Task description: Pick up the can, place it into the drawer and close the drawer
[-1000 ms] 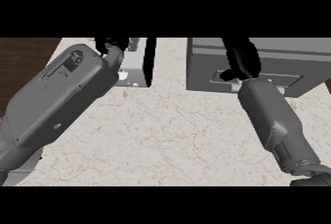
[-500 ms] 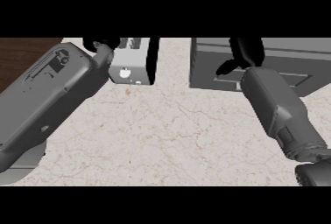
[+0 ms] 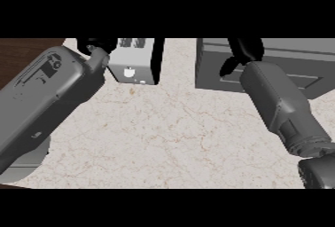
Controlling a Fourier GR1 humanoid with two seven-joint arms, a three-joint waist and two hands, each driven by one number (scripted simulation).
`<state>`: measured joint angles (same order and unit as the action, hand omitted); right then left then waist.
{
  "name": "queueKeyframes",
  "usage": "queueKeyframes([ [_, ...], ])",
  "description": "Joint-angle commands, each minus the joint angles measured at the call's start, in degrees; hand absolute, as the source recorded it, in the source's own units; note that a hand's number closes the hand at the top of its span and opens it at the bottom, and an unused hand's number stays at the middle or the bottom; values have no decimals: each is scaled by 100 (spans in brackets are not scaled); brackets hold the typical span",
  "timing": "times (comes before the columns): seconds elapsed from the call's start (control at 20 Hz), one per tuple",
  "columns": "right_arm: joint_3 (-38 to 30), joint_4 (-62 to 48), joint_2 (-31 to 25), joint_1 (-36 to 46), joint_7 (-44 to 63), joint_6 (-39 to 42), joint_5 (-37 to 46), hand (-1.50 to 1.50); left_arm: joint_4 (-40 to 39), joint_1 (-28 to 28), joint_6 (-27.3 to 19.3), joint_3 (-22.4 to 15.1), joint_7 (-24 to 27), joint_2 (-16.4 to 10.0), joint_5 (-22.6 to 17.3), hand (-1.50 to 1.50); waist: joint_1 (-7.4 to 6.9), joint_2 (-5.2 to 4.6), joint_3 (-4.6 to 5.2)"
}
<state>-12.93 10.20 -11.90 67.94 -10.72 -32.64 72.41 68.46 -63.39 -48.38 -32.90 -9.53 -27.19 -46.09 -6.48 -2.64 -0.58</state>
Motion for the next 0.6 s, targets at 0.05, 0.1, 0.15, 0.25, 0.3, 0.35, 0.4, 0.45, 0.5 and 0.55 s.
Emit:
queueKeyframes([
  [0.05, -970, 144, 82, 365, -637, 470, -1094, -150, 70, 141, -44, 22, 2, -34, 44, -150, 32, 58, 24],
  [0.1, -1187, 163, 172, 458, -644, 588, -1322, -150, 166, 70, 5, -44, -68, -21, 46, -150, 18, 79, 18],
  [0.15, -1374, 148, 167, 425, -718, 658, -1509, -150, 163, 38, -5, 61, -108, -126, 13, -150, -26, 63, 14],
  [0.25, -1752, 203, 202, 440, -902, 770, -1902, -150, 328, 243, 100, 36, -77, -145, -21, -150, -50, 78, 18],
  [0.3, -1905, 206, 260, 552, -959, 945, -2072, -150, 205, 215, -109, -8, 35, -56, 118, -150, 33, 77, 17],
  [0.35, -1935, 161, 223, 435, -1049, 922, -2086, -150, 287, 226, 62, 37, -153, -234, 19, -150, -19, 70, 24],
  [0.4, -2067, 197, 87, 340, -1312, 994, -2223, -150, 311, 216, -22, 49, -142, -172, 34, -150, 30, 58, 21],
  [0.45, -2065, 178, 146, 644, -1122, 1176, -2229, -150, 307, 200, -35, 5, -137, -132, 84, -150, 64, 87, 34],
  [0.5, -2109, 167, 1, 445, -1412, 1204, -2274, -150, 278, 279, -65, 17, -65, -110, 121, -150, 65, 39, 34],
  [0.55, -2180, 155, 8, 472, -1361, 1203, -2343, -150, 325, 372, -43, 45, -13, -64, 104, -150, 56, 37, 39],
])
